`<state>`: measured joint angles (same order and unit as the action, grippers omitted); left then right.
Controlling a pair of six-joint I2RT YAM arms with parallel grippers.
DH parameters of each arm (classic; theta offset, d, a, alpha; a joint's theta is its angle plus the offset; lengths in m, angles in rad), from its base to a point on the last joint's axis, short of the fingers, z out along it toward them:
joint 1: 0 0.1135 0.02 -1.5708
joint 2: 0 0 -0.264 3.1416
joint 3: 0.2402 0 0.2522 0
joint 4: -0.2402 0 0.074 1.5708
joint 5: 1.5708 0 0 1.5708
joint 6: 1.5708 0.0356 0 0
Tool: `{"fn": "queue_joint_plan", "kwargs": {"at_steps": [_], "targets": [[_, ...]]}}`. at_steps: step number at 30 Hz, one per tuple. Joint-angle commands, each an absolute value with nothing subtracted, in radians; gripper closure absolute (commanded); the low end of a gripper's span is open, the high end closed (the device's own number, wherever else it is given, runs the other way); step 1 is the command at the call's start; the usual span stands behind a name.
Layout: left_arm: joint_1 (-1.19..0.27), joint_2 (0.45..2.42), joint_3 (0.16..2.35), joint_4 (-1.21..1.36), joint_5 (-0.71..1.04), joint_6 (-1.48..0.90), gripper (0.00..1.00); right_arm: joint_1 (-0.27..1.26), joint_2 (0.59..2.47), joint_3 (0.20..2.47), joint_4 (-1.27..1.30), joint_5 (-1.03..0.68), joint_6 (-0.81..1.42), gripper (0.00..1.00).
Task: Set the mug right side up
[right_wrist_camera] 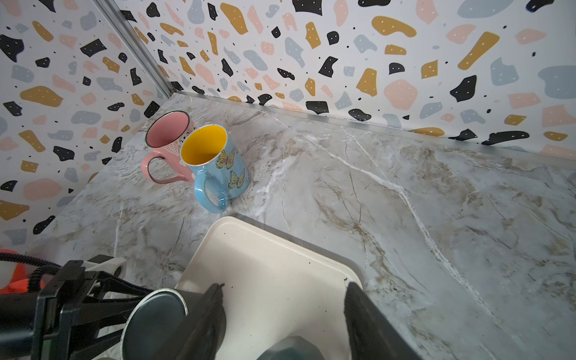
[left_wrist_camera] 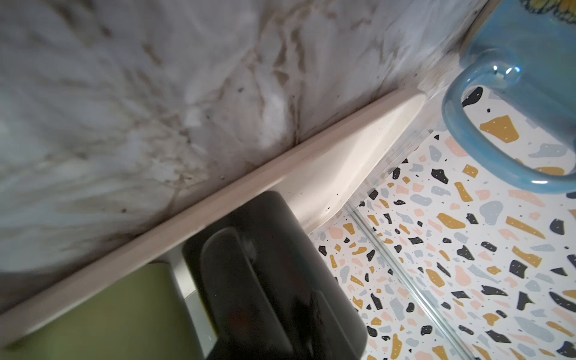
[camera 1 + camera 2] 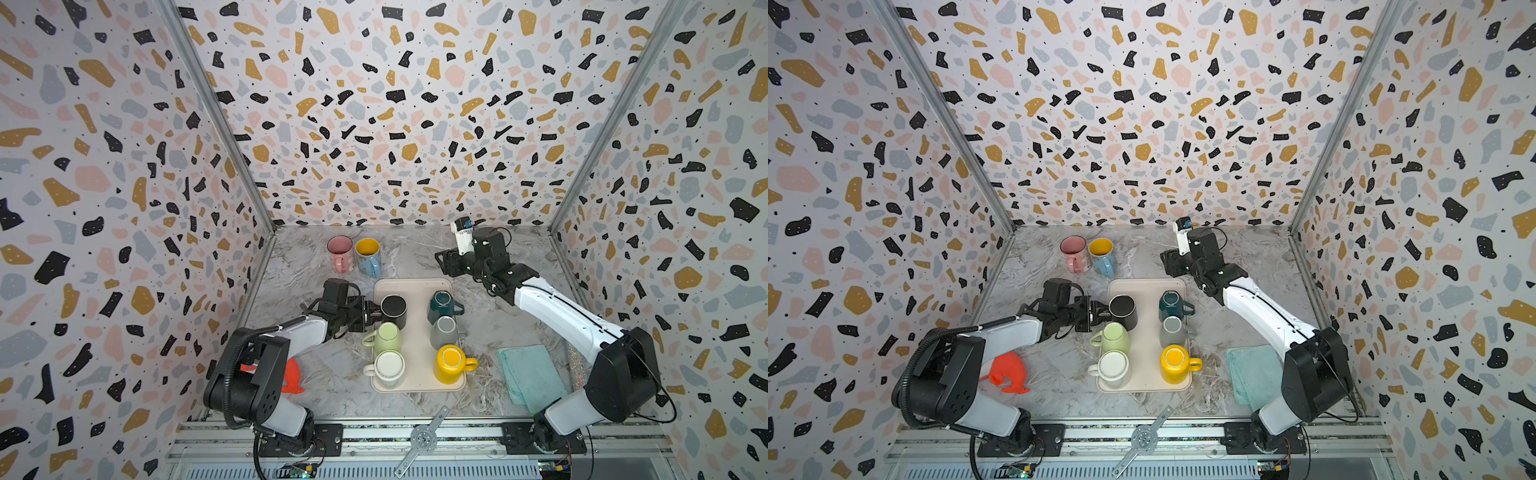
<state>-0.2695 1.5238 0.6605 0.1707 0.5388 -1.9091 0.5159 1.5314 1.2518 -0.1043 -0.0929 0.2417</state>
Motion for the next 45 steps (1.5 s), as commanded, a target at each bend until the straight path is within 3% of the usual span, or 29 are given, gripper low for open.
{"fn": "queue_joint_plan", "kwargs": {"at_steps": [1, 6, 15, 24, 36, 39, 45], "targets": [[-0.267, 1.545, 0.689, 0.199, 0.569, -1.908, 0.82, 0.510, 1.539, 1.270, -0.113, -0.098, 0.249, 0.36], [-0.266, 1.591, 0.699, 0.243, 0.590, -1.916, 1.00, 0.506, 1.549, 1.272, -0.113, -0.094, 0.250, 0.36], [-0.266, 1.656, 0.763, 0.362, 0.601, -1.918, 1.00, 0.493, 1.559, 1.272, -0.122, -0.084, 0.250, 0.36], [-0.266, 1.552, 0.715, 0.665, 0.539, -1.818, 1.00, 0.494, 1.550, 1.268, -0.127, -0.098, 0.259, 0.37], [-0.267, 1.341, 0.840, 0.398, 0.496, -1.276, 1.00, 0.515, 1.490, 1.224, -0.125, -0.115, 0.276, 0.37], [-0.269, 1.272, 0.888, 0.296, 0.427, -1.075, 1.00, 0.529, 1.477, 1.226, -0.128, -0.110, 0.268, 0.37], [-0.325, 1.112, 0.881, 0.258, 0.211, -0.748, 1.00, 0.545, 1.448, 1.239, -0.143, -0.104, 0.241, 0.47]]}}
